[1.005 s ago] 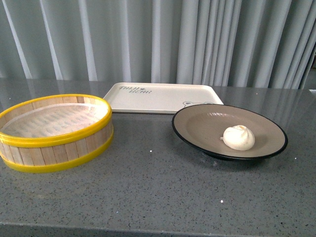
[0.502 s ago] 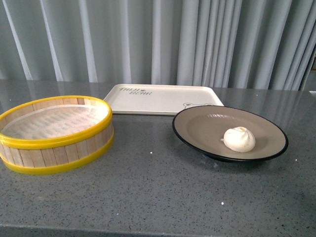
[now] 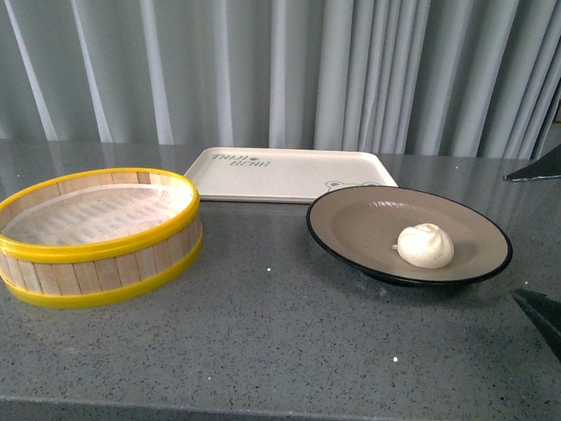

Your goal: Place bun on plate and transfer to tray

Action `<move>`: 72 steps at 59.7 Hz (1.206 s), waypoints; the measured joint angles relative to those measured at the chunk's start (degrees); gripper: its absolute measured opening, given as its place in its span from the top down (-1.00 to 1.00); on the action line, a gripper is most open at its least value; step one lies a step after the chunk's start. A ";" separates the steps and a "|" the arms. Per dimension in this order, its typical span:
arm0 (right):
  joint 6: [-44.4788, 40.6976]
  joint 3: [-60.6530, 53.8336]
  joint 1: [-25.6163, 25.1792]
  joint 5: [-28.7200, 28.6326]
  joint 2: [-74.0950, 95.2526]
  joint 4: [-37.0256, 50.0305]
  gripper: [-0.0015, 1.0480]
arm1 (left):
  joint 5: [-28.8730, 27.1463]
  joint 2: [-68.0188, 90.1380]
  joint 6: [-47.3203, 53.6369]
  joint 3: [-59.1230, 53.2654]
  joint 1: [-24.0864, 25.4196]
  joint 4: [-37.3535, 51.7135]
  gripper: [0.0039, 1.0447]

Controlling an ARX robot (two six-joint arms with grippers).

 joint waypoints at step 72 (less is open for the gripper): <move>2.51 6.49 -3.02 -3.65 15.39 4.04 -0.84 | 0.00 0.00 0.00 0.00 0.00 0.00 -0.88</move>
